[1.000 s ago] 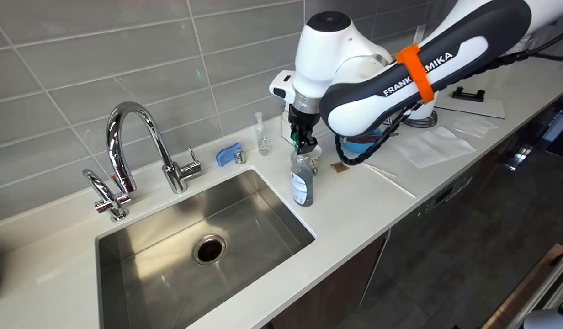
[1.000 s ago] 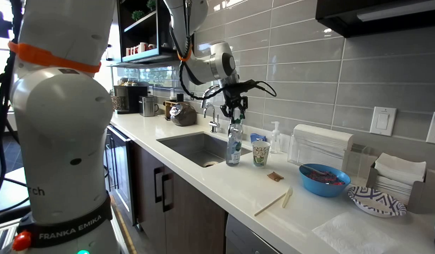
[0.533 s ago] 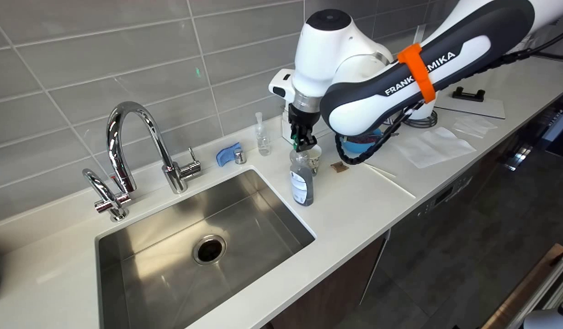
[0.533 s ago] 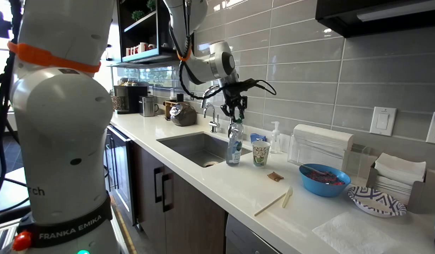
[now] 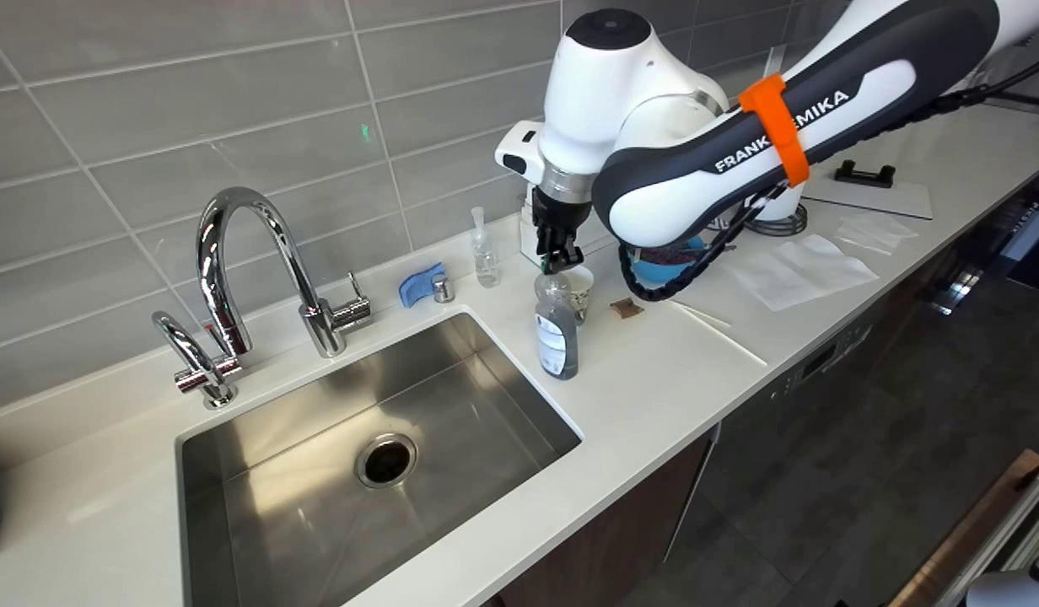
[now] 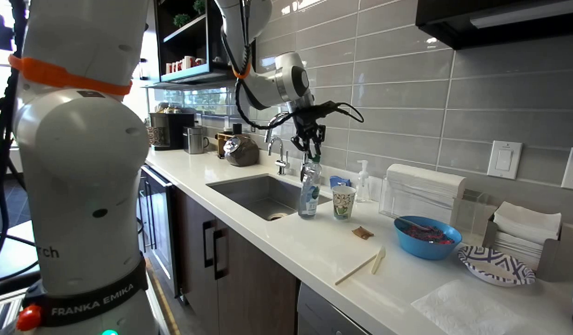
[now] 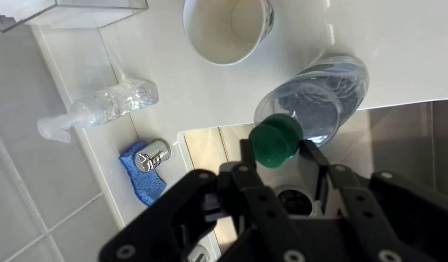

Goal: Close the lid on the bottle

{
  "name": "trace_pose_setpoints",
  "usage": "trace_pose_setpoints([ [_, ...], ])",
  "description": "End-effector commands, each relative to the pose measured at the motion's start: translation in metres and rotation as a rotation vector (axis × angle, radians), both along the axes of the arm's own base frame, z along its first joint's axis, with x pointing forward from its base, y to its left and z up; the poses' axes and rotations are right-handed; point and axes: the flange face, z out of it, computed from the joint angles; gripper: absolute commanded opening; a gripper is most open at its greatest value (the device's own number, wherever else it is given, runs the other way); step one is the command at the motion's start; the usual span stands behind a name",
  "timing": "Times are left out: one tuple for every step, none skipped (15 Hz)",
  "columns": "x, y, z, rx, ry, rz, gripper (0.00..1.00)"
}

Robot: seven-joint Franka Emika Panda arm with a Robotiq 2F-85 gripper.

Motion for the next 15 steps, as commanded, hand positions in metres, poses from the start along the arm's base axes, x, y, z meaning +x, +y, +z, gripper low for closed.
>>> trace_pose_setpoints([
  [-0.007,0.001,0.002,-0.015,0.01,-0.015,0.4],
  [-0.007,0.001,0.002,-0.015,0.015,-0.017,0.45],
  [-0.008,0.001,0.003,-0.015,0.021,-0.022,0.5],
  [-0.008,0.002,0.002,-0.013,0.037,-0.029,0.54],
  [-0.009,0.001,0.002,-0.015,0.043,-0.035,0.64],
  [-0.01,0.002,0.002,-0.018,0.058,-0.039,0.71],
  [-0.012,0.002,0.002,-0.02,0.072,-0.043,0.75],
  [-0.013,0.003,0.003,-0.021,0.086,-0.048,0.84],
  [-0.015,0.004,0.003,-0.015,0.111,-0.054,0.91],
  [-0.017,0.005,0.004,-0.008,0.136,-0.069,0.99],
  [-0.019,0.006,0.006,-0.001,0.159,-0.085,1.0],
  [-0.021,0.008,0.009,0.012,0.186,-0.095,1.0],
  [-0.023,0.01,0.012,0.024,0.214,-0.105,1.0],
  [-0.024,0.011,0.017,0.035,0.237,-0.122,1.0],
  [-0.024,0.012,0.022,0.04,0.256,-0.143,1.0],
])
